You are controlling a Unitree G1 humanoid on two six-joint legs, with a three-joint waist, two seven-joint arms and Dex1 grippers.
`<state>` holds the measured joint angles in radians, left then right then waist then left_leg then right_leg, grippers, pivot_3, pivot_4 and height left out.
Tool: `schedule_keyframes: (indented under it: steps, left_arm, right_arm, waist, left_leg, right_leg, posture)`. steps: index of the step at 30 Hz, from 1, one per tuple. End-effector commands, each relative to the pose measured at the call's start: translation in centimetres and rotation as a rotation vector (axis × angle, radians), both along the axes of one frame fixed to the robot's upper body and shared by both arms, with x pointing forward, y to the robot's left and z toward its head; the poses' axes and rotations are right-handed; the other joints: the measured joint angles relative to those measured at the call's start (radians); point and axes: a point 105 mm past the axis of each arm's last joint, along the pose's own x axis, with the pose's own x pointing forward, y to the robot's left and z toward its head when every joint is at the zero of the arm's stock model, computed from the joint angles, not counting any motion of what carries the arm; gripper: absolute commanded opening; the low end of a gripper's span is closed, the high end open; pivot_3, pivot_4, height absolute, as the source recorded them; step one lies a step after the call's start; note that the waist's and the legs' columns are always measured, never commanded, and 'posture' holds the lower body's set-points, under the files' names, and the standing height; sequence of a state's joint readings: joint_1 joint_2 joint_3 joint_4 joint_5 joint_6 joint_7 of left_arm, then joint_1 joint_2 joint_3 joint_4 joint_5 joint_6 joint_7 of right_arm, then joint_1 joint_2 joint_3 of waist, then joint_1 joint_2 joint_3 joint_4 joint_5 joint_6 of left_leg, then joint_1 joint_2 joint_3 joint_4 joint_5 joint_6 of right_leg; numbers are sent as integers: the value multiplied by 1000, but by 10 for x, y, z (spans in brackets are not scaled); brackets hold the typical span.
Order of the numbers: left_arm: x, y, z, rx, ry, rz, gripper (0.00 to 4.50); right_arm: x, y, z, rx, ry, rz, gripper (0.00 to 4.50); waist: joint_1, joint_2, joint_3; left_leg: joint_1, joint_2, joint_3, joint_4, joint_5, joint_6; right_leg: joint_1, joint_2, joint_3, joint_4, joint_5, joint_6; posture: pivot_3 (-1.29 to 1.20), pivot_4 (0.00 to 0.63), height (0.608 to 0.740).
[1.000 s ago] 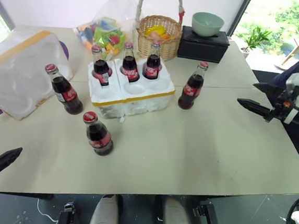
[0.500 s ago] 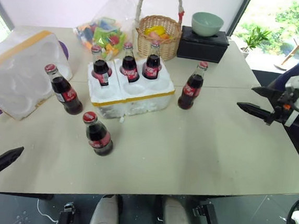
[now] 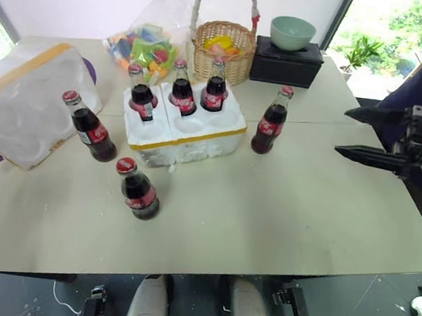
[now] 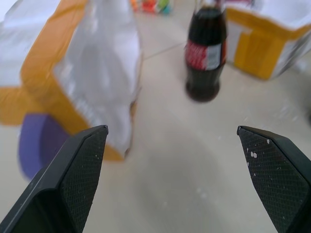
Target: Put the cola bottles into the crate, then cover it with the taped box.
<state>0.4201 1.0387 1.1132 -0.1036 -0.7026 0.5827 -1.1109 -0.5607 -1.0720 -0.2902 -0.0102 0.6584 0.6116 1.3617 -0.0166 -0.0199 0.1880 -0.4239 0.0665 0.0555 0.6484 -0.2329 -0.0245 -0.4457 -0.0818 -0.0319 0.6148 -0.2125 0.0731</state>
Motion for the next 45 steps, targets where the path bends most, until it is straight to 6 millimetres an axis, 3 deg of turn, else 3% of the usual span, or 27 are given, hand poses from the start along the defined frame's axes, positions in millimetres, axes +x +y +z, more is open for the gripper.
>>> schedule_keyframes:
  steps: [1, 4, 11, 16, 31, 32, 35, 37, 45]
  left_arm:
    - [13, -30, 6, -10, 5, -150, 4500]
    - [28, -48, 1, -6, 24, -238, 4500]
    - [81, -41, -8, -6, -48, -176, 4500]
    - [113, -50, -24, -35, -63, -183, 4500]
    - [176, -79, -63, -123, -22, -209, 4500]
    - [178, -80, -66, -127, -16, -212, 4500]
    - [178, -77, -66, -123, -12, -212, 3678]
    - [173, -73, -62, -118, -5, -222, 2822]
    - [116, -104, 4, -255, 36, -556, 2872]
  right_arm:
    - [-12, 12, 16, -16, -47, 54, 4478]
    - [-14, 18, 11, -28, -33, 75, 4478]
    - [-17, 33, 8, -8, -11, 102, 4478]
    - [-25, 42, 8, -8, -8, 122, 4478]
    - [-33, 54, 8, 36, -27, 82, 4478]
    - [-33, 54, 8, 39, -29, 78, 4478]
    - [-32, 55, 10, 56, -36, 63, 4500]
    - [-30, 55, 11, 62, -41, 49, 4500]
    - [-28, 55, 5, 85, -26, 6, 4500]
  waist:
    - [2, 0, 0]
    - [3, 0, 0]
    - [3, 2, 0]
    - [6, 1, 0]
    - [11, -1, 0]
    - [10, -1, 0]
    - [5, -1, 0]
    - [5, -1, 0]
    - [11, -5, 2]
  left_leg:
    - [0, 0, 0, 0, 0, 0]
    - [-1, 0, 0, 0, 1, 1]
    - [-1, 0, 1, 0, 2, 3]
    - [-1, 0, 1, 0, 2, 3]
    - [-1, 0, 1, 4, 2, 4]
    - [0, 0, 1, 4, 2, 4]
    - [0, 0, 1, 4, 2, 4]
    - [0, 0, 0, 4, 2, 4]
    - [-2, 0, -2, 3, 2, 4]
  right_leg:
    - [0, 0, 0, 0, 0, 0]
    - [0, 0, 0, 0, 0, 0]
    - [-1, 2, 1, 1, 0, 0]
    - [0, 2, 1, 2, 0, 1]
    - [2, 2, 1, 4, 3, 5]
    - [2, 2, 1, 5, 3, 5]
    - [2, 2, 1, 5, 3, 5]
    - [2, 2, 1, 5, 3, 5]
    - [1, 2, 0, 5, 2, 5]
  posture:
    - [0, 150, 740]
    - [0, 150, 740]
    - [0, 150, 740]
    - [0, 150, 740]
    - [0, 150, 740]
    - [0, 150, 740]
    - [0, 150, 740]
    - [0, 150, 740]
    - [0, 150, 740]
